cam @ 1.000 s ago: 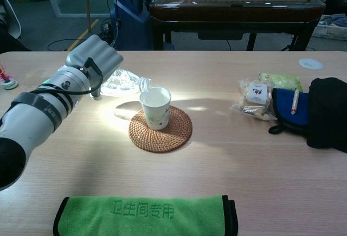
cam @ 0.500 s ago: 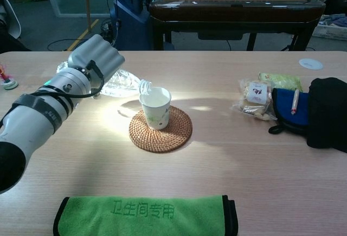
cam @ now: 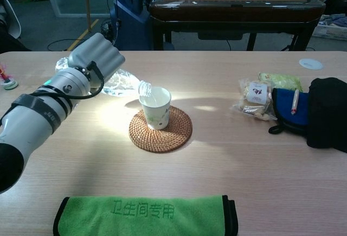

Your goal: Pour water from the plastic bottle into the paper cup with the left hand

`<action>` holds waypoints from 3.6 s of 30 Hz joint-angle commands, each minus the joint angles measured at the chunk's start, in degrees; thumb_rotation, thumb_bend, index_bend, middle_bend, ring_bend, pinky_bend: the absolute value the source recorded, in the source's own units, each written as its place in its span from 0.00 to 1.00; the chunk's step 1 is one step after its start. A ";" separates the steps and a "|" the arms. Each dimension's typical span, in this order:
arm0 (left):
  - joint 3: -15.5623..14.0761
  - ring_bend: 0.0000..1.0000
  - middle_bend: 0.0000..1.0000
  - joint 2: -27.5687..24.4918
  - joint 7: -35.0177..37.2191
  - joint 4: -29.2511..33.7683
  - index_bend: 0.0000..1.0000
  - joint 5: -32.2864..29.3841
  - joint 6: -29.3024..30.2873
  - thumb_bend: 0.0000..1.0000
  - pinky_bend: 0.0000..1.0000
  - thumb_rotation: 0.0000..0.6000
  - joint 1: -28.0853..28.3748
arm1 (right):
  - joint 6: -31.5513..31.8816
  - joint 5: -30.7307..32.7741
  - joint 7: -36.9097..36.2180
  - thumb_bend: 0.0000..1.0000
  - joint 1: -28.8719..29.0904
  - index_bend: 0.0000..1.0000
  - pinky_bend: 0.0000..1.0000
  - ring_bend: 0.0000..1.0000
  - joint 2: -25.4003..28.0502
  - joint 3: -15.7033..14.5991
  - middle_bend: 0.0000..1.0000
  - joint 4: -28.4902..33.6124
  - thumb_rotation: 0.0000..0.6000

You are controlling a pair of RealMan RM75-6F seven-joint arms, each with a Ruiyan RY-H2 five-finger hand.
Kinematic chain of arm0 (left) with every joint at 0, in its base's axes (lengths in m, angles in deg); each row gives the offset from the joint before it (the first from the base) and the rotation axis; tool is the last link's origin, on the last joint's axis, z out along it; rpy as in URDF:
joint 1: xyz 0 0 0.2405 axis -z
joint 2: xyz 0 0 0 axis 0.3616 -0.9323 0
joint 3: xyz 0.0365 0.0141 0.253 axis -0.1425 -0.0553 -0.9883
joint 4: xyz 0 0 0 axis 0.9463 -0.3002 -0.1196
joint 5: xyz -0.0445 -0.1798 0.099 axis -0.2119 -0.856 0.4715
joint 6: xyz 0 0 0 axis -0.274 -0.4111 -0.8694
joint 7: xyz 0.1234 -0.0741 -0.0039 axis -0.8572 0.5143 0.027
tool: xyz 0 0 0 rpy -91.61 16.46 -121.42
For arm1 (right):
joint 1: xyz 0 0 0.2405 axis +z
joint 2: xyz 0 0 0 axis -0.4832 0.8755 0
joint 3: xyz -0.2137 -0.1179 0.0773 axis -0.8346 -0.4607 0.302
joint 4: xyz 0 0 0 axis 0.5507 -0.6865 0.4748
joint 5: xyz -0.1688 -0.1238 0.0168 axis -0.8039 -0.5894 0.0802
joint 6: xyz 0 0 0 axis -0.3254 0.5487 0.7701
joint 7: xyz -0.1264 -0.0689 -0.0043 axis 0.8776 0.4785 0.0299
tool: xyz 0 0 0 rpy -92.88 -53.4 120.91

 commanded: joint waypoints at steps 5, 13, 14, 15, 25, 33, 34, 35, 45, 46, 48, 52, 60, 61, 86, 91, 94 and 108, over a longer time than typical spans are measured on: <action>0.06 0.60 0.82 -0.11 -1.17 0.03 0.67 0.45 0.08 0.05 0.68 1.00 0.16 | -0.12 0.01 -0.01 0.30 0.04 0.24 0.47 0.33 -0.03 -0.03 0.29 -0.04 1.00; 0.03 0.60 0.82 -0.13 -2.76 0.36 0.67 0.60 0.11 0.05 0.68 1.00 0.18 | 0.09 -0.12 -0.05 0.30 -0.04 0.24 0.47 0.33 0.05 -0.03 0.29 0.05 1.00; 0.09 0.60 0.82 -0.11 -2.94 0.38 0.67 0.61 0.20 0.05 0.68 1.00 0.18 | 0.09 -0.13 -0.06 0.30 -0.04 0.24 0.47 0.33 0.05 -0.04 0.29 0.05 1.00; 0.14 0.60 0.82 -0.10 -3.13 0.37 0.67 0.61 0.25 0.05 0.68 1.00 0.20 | 0.06 -0.14 -0.04 0.30 -0.03 0.24 0.47 0.33 0.04 -0.05 0.29 0.05 1.00; 0.37 0.60 0.82 -0.09 -4.15 0.34 0.67 0.49 0.08 0.05 0.68 1.00 0.25 | 0.08 -0.18 -0.01 0.30 -0.03 0.24 0.47 0.33 0.07 -0.05 0.29 0.14 1.00; 0.45 0.60 0.82 -0.04 -4.34 0.32 0.67 0.56 0.18 0.05 0.68 1.00 0.10 | 0.06 -0.18 -0.01 0.30 -0.02 0.24 0.47 0.33 0.06 -0.05 0.29 0.15 1.00; 0.43 0.60 0.82 -0.06 -4.36 0.32 0.67 0.61 0.17 0.05 0.68 1.00 0.11 | 0.04 -0.18 -0.01 0.30 -0.01 0.24 0.47 0.33 0.06 -0.05 0.29 0.16 1.00; 0.45 0.60 0.82 -0.05 -4.36 0.31 0.67 0.65 0.19 0.05 0.68 1.00 0.10 | 0.03 -0.16 0.00 0.30 -0.01 0.24 0.47 0.33 0.07 -0.05 0.29 0.16 1.00; 0.68 0.60 0.82 -0.05 -4.67 0.35 0.67 0.35 0.12 0.05 0.68 1.00 -0.05 | -0.02 -0.17 -0.03 0.30 0.01 0.24 0.47 0.33 0.11 -0.06 0.29 0.20 1.00; 0.66 0.60 0.82 -0.08 -4.74 0.37 0.67 0.42 0.16 0.05 0.68 1.00 -0.03 | -0.02 -0.15 -0.01 0.30 0.01 0.24 0.47 0.33 0.10 -0.05 0.29 0.19 1.00; 0.75 0.60 0.82 -0.07 -4.69 0.47 0.67 0.37 0.14 0.05 0.68 1.00 -0.04 | -0.10 -0.11 0.02 0.30 0.03 0.24 0.47 0.33 0.10 -0.07 0.29 0.22 1.00; 0.96 0.60 0.82 -0.08 -4.67 0.63 0.67 0.07 0.15 0.05 0.68 1.00 -0.15 | -0.14 -0.11 0.02 0.30 0.03 0.24 0.47 0.33 0.12 -0.09 0.29 0.21 1.00; 1.79 0.60 0.82 -0.12 -3.26 1.55 0.67 -1.28 -0.11 0.05 0.68 1.00 -0.74 | -0.26 -0.02 0.05 0.30 0.07 0.24 0.47 0.33 0.08 -0.09 0.29 0.20 1.00; 2.10 0.60 0.82 -0.06 -2.77 1.80 0.67 -1.70 -0.23 0.05 0.68 1.00 -0.86 | -0.26 0.00 0.07 0.30 0.07 0.24 0.47 0.33 0.08 -0.08 0.29 0.21 1.00; 8.69 0.61 0.84 1.11 7.13 6.98 0.68 -11.47 -1.84 0.05 0.69 1.00 -2.92 | -0.35 0.11 0.07 0.30 0.10 0.24 0.47 0.33 0.09 -0.05 0.29 0.22 1.00; 10.28 0.62 0.84 0.66 11.79 7.80 0.68 -12.44 -1.14 0.05 0.69 1.00 -3.57 | -0.68 0.26 0.17 0.30 0.23 0.24 0.47 0.33 -0.04 -0.06 0.29 0.12 1.00; 10.99 0.62 0.84 0.30 15.04 8.03 0.68 -12.29 -0.30 0.05 0.69 1.00 -4.12 | -0.88 0.26 0.26 0.30 0.32 0.24 0.47 0.33 -0.16 -0.11 0.29 0.05 1.00; 13.99 0.62 0.85 -1.62 34.09 10.18 0.69 -8.84 4.25 0.05 0.69 1.00 -8.88 | -1.75 0.26 1.19 0.30 0.66 0.24 0.47 0.33 -0.69 -0.39 0.29 0.00 1.00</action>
